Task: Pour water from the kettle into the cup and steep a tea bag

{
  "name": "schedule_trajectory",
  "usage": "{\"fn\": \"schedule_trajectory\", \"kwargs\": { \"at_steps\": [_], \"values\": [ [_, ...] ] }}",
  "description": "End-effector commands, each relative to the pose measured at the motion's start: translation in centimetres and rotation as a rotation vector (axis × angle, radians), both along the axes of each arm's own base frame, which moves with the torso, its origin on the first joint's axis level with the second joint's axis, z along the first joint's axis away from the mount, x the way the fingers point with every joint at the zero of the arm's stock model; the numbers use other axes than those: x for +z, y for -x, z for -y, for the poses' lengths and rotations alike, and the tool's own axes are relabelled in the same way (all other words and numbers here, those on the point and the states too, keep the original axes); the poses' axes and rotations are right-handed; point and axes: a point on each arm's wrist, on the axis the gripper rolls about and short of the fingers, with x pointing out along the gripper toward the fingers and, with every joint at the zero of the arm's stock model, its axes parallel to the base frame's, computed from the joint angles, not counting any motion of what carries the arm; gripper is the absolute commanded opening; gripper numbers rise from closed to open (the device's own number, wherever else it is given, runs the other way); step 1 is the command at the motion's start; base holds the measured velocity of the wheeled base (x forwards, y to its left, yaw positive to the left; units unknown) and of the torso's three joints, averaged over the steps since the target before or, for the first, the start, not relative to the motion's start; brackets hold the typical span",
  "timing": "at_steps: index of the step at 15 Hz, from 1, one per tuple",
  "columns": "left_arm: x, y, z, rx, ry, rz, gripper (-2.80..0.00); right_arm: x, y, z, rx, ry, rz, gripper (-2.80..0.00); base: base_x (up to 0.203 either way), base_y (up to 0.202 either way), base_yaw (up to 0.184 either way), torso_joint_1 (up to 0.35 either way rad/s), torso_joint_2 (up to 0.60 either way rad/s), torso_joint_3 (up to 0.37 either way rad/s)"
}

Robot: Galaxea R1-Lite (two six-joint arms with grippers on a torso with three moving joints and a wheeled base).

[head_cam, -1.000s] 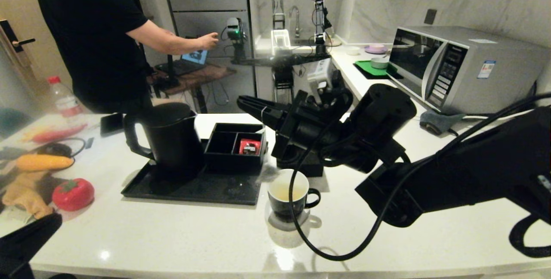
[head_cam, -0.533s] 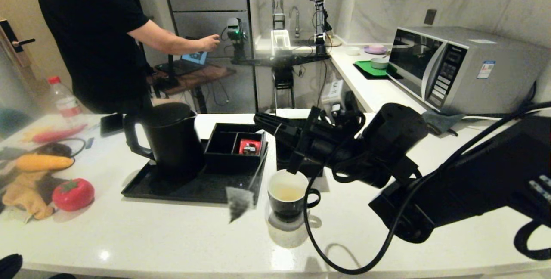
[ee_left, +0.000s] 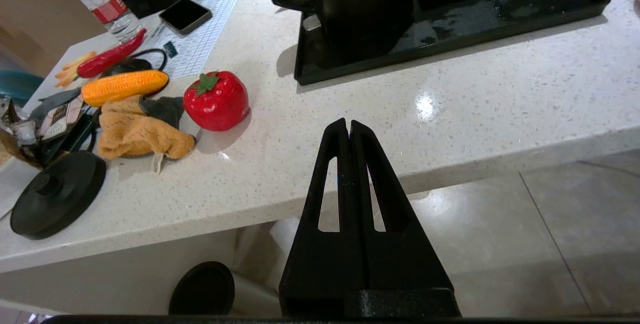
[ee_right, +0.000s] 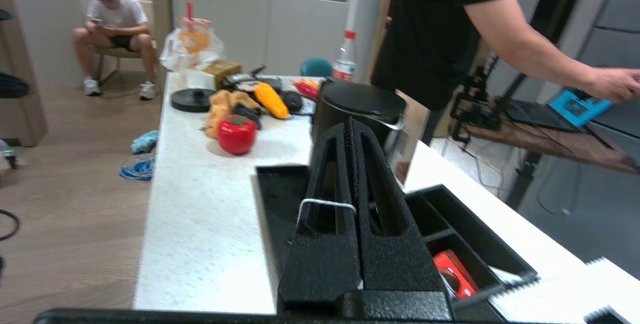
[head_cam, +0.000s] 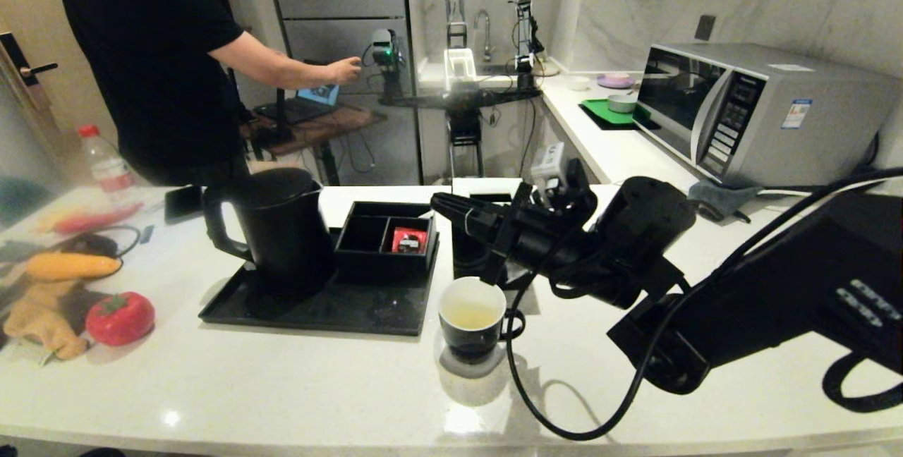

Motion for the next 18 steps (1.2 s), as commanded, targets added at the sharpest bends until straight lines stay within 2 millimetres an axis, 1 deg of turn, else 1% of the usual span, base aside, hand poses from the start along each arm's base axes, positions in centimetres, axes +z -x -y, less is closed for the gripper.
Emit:
{"fn": "schedule_trajectory", "kwargs": {
  "at_steps": [1, 4, 8, 13, 18],
  "values": [
    [-0.4, 0.2, -0.2, 0.002, -0.005, 0.007, -2.8, -0.6, -0.6, 0.5, -0.016, 0.006, -0.005, -2.8, 0.0, 0.0, 0.0, 0.0, 0.0, 0.0],
    [-1.3, 0.4, -0.3, 0.0, -0.024, 0.016, -2.8, -0.9, -1.2, 1.0, -0.033, 0.008, -0.008, -2.8, 0.0, 0.0, 0.0, 0.0, 0.0, 0.0],
    [-2.8, 0.9, -0.7, -0.011, -0.076, 0.043, -2.8, -1.5, -1.4, 0.9, -0.034, 0.013, -0.019, -2.8, 0.0, 0.0, 0.0, 0.0, 0.0, 0.0],
    [-2.9, 0.9, -0.7, -0.031, -0.087, 0.044, -2.8, -1.7, -1.8, 1.2, -0.043, 0.016, -0.022, -2.8, 0.0, 0.0, 0.0, 0.0, 0.0, 0.0],
    [-3.2, 1.1, -0.7, -0.108, -0.074, 0.063, -2.8, -1.7, -2.1, 1.5, -0.052, 0.012, -0.022, -2.8, 0.0, 0.0, 0.0, 0.0, 0.0, 0.0]
  ]
}}
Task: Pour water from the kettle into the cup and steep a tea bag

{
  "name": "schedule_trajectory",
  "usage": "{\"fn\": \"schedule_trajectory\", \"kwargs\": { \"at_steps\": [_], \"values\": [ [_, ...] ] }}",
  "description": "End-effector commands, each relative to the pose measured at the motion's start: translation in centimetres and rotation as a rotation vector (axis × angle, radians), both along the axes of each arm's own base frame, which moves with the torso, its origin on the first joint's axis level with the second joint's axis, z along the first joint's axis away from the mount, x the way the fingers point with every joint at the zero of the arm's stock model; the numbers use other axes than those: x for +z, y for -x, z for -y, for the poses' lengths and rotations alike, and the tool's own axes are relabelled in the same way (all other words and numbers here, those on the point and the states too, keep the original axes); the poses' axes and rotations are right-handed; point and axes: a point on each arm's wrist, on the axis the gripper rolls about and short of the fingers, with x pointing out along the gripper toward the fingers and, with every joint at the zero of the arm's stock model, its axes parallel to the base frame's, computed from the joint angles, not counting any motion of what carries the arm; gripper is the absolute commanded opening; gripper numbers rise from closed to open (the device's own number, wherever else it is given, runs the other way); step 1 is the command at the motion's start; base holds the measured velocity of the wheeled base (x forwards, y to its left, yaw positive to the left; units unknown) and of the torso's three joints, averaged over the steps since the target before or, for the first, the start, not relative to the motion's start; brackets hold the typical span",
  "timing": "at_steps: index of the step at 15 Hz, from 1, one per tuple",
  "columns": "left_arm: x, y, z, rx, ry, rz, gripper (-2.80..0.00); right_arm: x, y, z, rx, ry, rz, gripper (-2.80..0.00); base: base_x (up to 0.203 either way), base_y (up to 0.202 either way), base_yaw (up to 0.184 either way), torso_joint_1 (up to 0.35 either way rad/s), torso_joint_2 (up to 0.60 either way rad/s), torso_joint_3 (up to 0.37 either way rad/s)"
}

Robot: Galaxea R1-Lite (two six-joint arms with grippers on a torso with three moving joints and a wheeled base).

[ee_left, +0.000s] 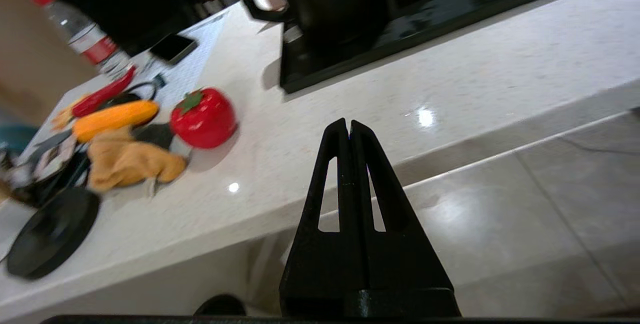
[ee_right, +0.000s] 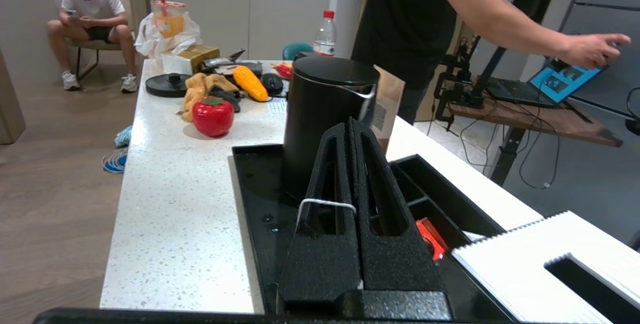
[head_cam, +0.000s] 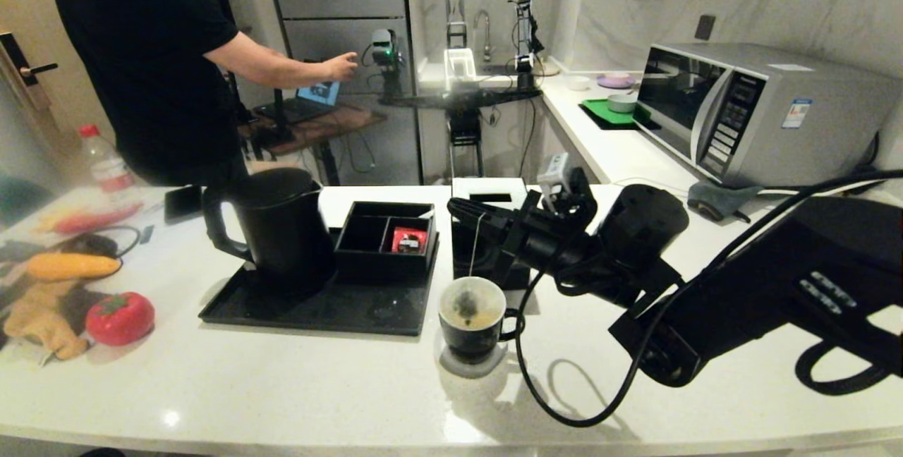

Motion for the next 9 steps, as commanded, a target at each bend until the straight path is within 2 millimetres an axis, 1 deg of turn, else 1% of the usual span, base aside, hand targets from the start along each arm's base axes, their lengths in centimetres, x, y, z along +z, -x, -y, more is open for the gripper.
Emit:
{"fn": "schedule_trajectory", "kwargs": {
  "at_steps": [1, 5, 9],
  "values": [
    [-0.19, 0.13, -0.03, -0.029, 0.011, 0.011, -2.8, 0.04, -0.27, 0.2, -0.004, -0.004, 0.004, -2.8, 0.0, 0.0, 0.0, 0.0, 0.0, 0.0],
    [-0.3, 0.29, -0.04, -0.078, 0.004, 0.026, -2.8, 0.22, -0.67, 0.72, -0.017, -0.007, 0.008, -2.8, 0.0, 0.0, 0.0, 0.0, 0.0, 0.0],
    [-0.55, 0.45, 0.01, -0.15, -0.003, 0.04, -2.8, 0.36, -0.87, 0.75, -0.019, -0.009, 0.011, -2.8, 0.0, 0.0, 0.0, 0.0, 0.0, 0.0]
  ]
}}
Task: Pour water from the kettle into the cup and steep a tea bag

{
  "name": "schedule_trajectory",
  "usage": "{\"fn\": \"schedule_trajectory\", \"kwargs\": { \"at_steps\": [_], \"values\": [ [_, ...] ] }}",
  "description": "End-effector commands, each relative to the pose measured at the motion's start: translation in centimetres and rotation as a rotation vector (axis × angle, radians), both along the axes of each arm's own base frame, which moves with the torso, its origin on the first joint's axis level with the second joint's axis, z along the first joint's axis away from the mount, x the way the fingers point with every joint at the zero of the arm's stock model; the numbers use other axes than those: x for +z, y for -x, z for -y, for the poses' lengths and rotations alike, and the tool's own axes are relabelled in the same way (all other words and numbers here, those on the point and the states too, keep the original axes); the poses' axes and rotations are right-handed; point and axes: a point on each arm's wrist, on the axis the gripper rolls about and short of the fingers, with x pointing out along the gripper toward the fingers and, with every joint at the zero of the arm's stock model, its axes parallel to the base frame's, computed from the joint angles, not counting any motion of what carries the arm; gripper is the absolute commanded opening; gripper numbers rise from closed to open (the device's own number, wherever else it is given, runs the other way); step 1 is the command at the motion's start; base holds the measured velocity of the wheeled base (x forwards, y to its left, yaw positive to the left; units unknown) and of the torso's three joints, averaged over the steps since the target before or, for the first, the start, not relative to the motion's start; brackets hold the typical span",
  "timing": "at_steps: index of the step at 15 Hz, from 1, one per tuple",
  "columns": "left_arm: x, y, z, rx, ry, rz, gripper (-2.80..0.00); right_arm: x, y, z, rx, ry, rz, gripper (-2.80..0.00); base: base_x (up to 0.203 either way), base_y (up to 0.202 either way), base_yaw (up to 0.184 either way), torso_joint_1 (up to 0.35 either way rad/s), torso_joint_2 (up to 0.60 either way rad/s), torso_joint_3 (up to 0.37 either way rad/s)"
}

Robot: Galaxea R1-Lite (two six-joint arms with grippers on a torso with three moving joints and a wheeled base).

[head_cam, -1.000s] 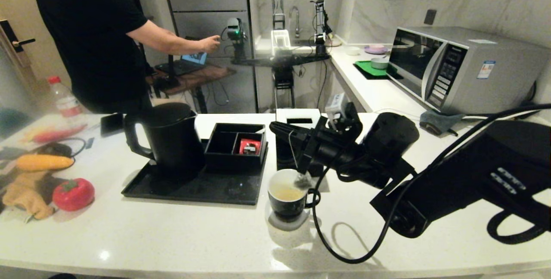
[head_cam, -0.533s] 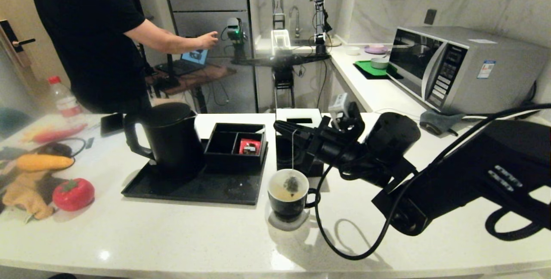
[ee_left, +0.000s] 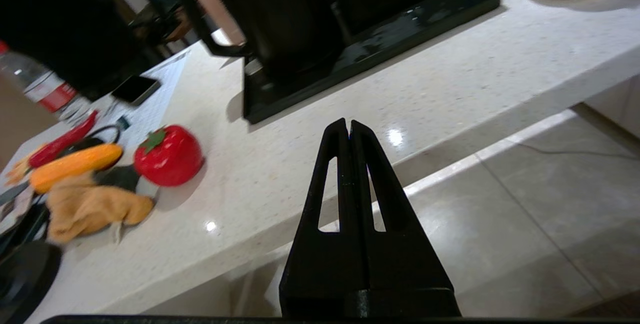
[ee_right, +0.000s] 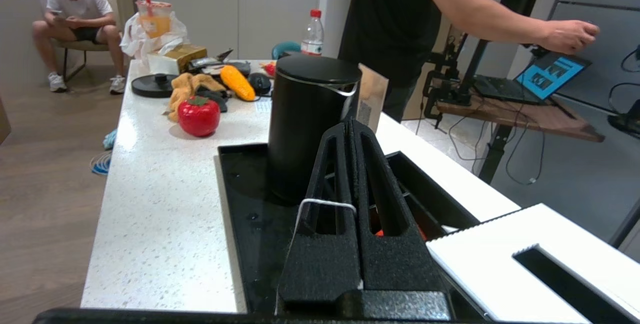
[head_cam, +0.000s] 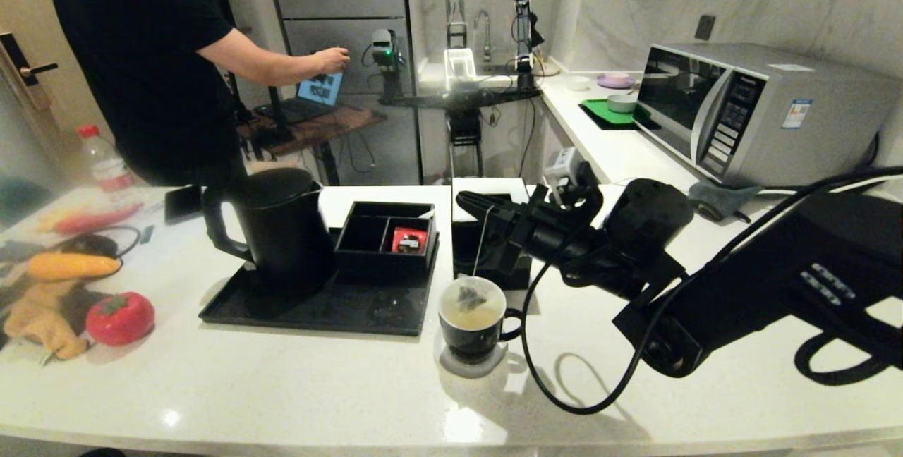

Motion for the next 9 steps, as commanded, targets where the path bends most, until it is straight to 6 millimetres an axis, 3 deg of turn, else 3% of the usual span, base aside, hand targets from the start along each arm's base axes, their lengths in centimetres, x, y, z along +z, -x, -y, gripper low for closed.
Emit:
{"fn": "schedule_trajectory", "kwargs": {
  "at_steps": [1, 9],
  "values": [
    [-0.12, 0.11, -0.01, -0.03, 0.003, 0.01, -2.8, 0.28, -0.14, -0.04, 0.002, -0.008, 0.014, -2.8, 0.0, 0.0, 0.0, 0.0, 0.0, 0.0],
    [-0.14, 0.13, 0.06, -0.062, -0.004, 0.01, -2.8, 0.49, -1.05, -0.25, -0.004, -0.01, 0.016, -2.8, 0.0, 0.0, 0.0, 0.0, 0.0, 0.0]
  ]
}}
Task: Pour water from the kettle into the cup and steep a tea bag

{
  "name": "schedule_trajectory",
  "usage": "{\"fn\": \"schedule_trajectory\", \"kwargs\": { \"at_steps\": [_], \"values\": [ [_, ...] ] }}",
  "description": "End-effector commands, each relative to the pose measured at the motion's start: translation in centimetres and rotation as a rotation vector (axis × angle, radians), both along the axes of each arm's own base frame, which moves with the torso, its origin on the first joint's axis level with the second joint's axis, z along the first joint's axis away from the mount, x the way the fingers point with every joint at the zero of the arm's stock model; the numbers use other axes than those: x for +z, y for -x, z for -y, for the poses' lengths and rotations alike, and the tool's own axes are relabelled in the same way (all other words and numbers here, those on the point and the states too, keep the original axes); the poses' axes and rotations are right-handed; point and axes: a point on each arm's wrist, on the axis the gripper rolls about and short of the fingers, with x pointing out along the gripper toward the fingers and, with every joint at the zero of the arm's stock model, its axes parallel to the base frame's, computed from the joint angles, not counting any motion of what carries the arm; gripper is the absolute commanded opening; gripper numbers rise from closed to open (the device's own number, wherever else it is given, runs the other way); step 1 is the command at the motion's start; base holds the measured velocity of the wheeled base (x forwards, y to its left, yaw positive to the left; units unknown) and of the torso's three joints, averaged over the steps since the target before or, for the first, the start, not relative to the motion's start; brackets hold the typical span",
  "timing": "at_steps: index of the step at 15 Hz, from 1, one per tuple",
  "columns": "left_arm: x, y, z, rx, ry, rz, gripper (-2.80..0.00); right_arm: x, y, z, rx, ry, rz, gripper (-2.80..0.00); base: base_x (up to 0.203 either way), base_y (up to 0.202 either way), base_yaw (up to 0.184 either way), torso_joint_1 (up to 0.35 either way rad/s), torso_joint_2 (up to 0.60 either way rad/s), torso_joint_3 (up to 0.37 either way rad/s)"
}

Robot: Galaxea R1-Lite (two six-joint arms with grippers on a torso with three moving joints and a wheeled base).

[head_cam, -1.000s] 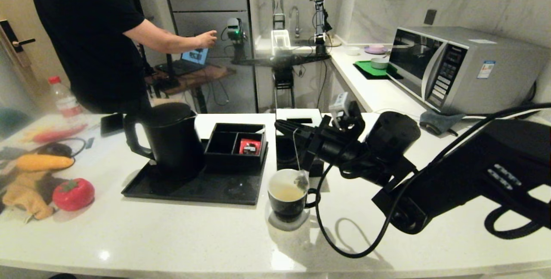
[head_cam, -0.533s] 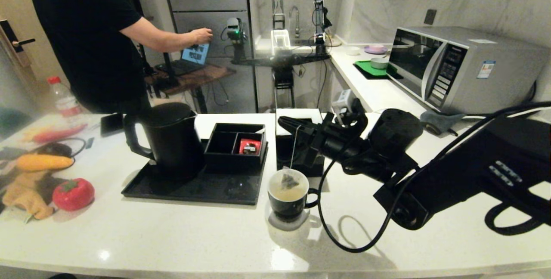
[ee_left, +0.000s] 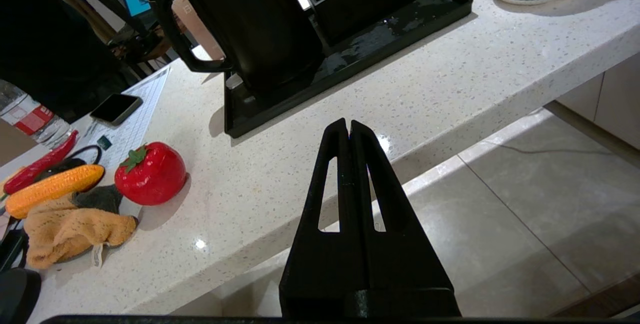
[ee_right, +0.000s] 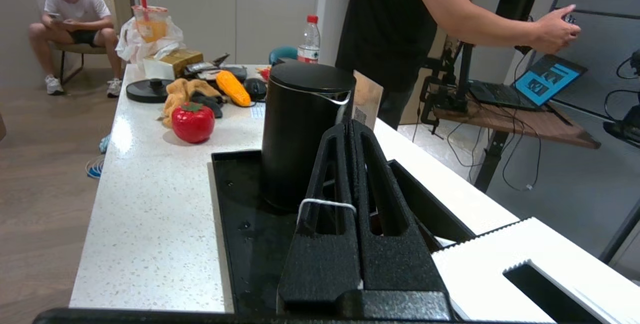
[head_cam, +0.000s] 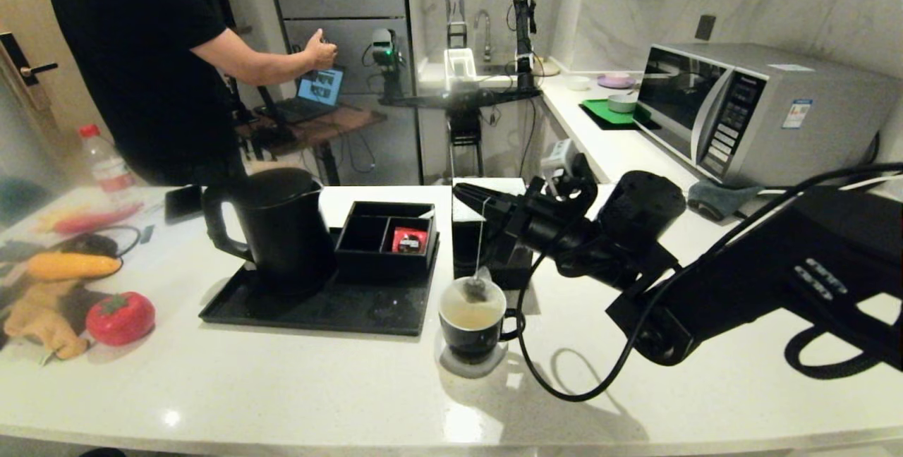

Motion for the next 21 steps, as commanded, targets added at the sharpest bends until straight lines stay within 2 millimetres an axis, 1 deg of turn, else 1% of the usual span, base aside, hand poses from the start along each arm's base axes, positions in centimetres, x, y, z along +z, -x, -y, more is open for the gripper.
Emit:
{"fn": "schedule_trajectory", "kwargs": {
  "at_steps": [1, 9, 21],
  "values": [
    [0.0, 0.0, 0.0, 0.003, -0.001, 0.001, -2.8, -0.4, -0.4, 0.1, -0.004, 0.0, 0.003, -2.8, 0.0, 0.0, 0.0, 0.0, 0.0, 0.0],
    [0.0, 0.0, 0.0, 0.003, -0.004, 0.002, -2.8, -1.8, -1.2, 0.3, -0.019, 0.014, -0.02, -2.8, 0.0, 0.0, 0.0, 0.0, 0.0, 0.0],
    [0.0, 0.1, 0.0, 0.079, -0.031, 0.011, -2.8, -1.9, -1.2, 0.3, -0.017, 0.015, -0.02, -2.8, 0.0, 0.0, 0.0, 0.0, 0.0, 0.0]
  ]
}}
